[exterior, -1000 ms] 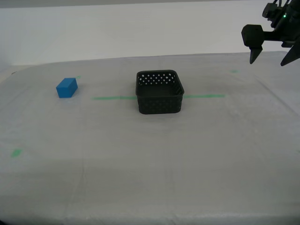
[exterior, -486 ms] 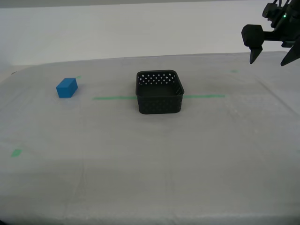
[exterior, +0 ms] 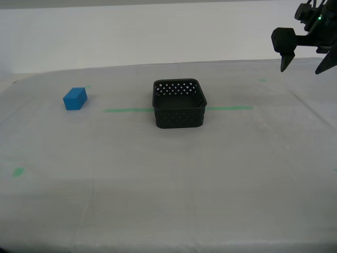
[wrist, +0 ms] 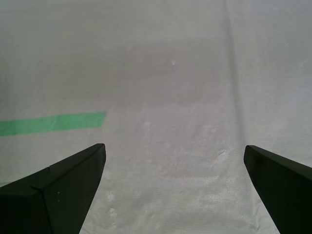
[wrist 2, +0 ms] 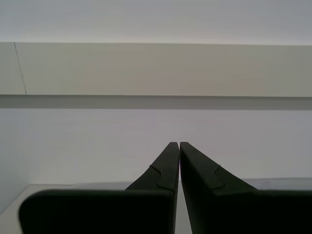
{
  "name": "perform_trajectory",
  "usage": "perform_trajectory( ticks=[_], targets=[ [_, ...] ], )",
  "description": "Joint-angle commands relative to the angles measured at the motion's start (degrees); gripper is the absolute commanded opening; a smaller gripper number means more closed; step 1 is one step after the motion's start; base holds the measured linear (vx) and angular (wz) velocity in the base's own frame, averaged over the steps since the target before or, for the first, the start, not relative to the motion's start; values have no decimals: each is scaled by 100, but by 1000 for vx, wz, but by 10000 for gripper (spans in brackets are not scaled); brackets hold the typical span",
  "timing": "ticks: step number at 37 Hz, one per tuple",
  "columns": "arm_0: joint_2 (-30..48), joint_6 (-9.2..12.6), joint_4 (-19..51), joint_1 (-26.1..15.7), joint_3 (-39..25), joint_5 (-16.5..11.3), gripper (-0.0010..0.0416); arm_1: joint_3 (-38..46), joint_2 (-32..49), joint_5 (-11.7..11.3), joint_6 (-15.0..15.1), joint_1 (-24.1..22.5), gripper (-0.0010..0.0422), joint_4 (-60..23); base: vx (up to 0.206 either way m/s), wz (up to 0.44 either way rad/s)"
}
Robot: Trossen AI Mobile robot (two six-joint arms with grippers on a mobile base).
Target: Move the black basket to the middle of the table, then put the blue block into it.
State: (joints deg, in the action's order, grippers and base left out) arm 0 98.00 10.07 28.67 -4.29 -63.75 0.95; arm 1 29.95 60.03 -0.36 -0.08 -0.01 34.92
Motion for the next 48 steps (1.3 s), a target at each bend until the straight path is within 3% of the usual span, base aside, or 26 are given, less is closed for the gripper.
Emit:
perform_trajectory(
  ticks=[1, 13, 29, 48],
  targets=[
    [-4, -7, 0, -2, -4, 2, 399, 2, 0, -9, -70, 0, 0, 33, 0, 0],
    [-4, -7, 2, -2, -4, 2, 399, 275, -2, -46, -448, -2, 0, -201, 0, 0],
    [-4, -7, -2, -2, -4, 2, 399, 1611, 0, -50, -527, -7, 0, -3097, 0, 0],
    [-2, -7, 0, -4, -4, 2, 398, 2955, 804, -46, -538, -7, 0, -5217, 0, 0]
  ],
)
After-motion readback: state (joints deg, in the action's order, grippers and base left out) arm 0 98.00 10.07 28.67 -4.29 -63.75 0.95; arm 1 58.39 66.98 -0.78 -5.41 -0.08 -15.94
